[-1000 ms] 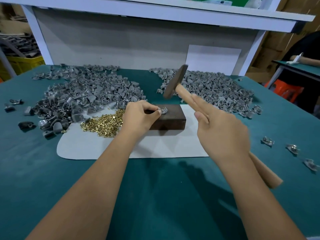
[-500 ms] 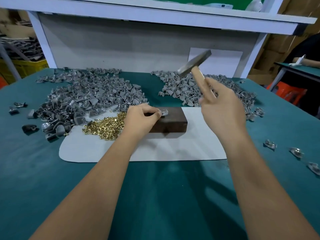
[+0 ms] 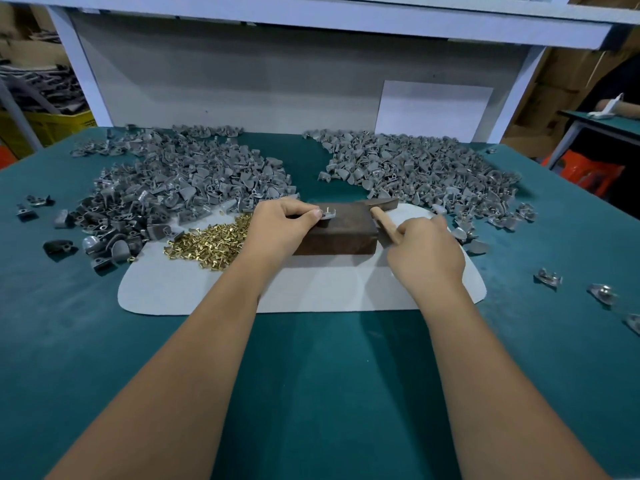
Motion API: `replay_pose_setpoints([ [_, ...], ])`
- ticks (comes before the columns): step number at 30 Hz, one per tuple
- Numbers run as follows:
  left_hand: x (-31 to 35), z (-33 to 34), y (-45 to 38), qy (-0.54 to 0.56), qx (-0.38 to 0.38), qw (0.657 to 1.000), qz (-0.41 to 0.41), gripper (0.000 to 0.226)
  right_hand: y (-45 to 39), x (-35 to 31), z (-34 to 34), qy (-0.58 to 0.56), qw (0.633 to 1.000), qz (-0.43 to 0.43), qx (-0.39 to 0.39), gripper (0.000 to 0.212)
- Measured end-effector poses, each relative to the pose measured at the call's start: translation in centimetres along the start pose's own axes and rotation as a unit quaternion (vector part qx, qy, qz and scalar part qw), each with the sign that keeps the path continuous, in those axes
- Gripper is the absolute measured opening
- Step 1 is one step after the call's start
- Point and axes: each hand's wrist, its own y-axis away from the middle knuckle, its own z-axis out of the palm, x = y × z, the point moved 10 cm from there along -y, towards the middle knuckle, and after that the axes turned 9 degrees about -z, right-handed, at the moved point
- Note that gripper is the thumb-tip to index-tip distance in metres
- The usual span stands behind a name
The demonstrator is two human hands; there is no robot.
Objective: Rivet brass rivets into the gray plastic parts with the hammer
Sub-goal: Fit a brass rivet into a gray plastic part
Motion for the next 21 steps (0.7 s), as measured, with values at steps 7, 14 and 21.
replay_pose_setpoints([
  [7, 2.5, -0.8, 1.2, -0.018, 0.058, 0.995, 0.081, 0.008, 1.4, -5.1, -3.8, -0.092, 0.955, -0.203, 0.195, 0.031],
  [14, 4.4, 0.7, 2.2, -0.023, 0.008, 0.987, 0.157, 0.016, 1.3, -6.7, -2.6, -0.285, 0.919, -0.239, 0.134, 0.022],
  [21, 4.5, -0.4, 2.1, -0.006, 0.029, 0.989, 0.144, 0.029, -0.3, 1.3, -5.7, -0.241, 0.948, -0.045, 0.205, 0.015],
])
